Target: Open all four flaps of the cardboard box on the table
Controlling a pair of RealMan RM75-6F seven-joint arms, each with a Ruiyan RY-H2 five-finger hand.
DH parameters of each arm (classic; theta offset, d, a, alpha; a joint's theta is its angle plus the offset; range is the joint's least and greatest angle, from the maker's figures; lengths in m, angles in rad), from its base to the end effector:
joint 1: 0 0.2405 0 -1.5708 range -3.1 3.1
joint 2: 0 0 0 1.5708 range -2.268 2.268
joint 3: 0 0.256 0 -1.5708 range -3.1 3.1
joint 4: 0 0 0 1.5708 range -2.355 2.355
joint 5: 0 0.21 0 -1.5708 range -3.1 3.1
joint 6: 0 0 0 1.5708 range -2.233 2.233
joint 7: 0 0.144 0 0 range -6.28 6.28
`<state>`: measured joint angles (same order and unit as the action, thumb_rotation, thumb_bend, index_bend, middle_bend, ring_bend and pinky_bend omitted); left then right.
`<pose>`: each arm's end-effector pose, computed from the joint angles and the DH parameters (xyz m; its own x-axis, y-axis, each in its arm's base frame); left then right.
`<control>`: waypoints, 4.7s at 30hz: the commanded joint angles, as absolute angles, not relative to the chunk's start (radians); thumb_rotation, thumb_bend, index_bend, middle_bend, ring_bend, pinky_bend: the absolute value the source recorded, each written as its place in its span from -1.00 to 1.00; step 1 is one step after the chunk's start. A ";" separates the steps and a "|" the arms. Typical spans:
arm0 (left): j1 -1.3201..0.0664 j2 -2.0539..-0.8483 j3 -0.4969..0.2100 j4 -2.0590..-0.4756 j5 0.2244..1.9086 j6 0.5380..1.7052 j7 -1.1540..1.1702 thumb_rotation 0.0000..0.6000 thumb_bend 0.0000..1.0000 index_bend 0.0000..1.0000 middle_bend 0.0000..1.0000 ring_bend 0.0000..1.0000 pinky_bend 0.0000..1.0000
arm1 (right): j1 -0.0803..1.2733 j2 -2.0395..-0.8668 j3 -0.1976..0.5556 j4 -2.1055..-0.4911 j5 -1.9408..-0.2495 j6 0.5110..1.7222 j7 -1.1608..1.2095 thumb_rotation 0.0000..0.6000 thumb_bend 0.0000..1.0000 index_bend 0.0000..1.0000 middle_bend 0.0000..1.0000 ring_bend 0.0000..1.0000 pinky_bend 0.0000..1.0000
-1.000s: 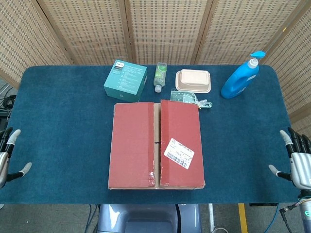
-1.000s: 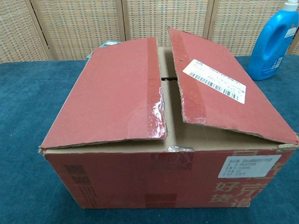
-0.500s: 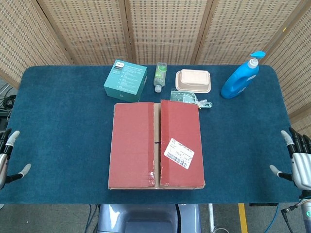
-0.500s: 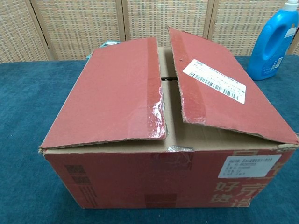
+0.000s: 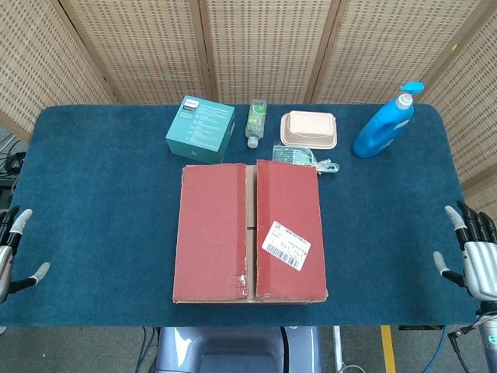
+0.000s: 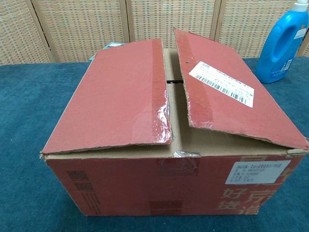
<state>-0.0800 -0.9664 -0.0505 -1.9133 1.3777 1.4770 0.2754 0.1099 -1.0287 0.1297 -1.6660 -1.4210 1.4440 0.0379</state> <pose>-0.2778 0.1744 0.1833 0.4981 0.0510 0.8656 0.8612 0.0877 -0.5007 -0.3061 -0.2045 0.1933 0.3781 0.0504 0.9244 -0.9257 0.0343 0.3767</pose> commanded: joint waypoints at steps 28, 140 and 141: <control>-0.108 -0.977 -0.026 -1.927 1.395 1.417 0.310 0.73 -0.47 -1.00 -1.00 -1.00 -1.00 | 0.436 -0.899 0.212 -1.766 -1.673 1.227 0.494 1.00 1.00 -0.59 -0.61 -1.00 -1.00; -0.155 -0.964 -0.019 -1.931 1.287 1.326 0.300 0.73 -0.46 -1.00 -1.00 -1.00 -1.00 | 0.929 -1.049 0.164 -1.751 -1.645 0.895 0.256 1.00 1.00 -0.30 -0.01 -0.90 -1.00; -0.155 -0.964 -0.019 -1.931 1.287 1.328 0.301 0.73 -0.46 -1.00 -1.00 -1.00 -1.00 | 0.927 -1.036 0.166 -1.759 -1.647 0.898 0.255 1.00 1.00 -0.31 -0.01 -0.90 -1.00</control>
<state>-0.1551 -0.9638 -0.0191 -1.9313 1.2870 1.3276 0.3012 0.9277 -1.0515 0.1618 -1.7480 -1.6432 0.8932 0.2595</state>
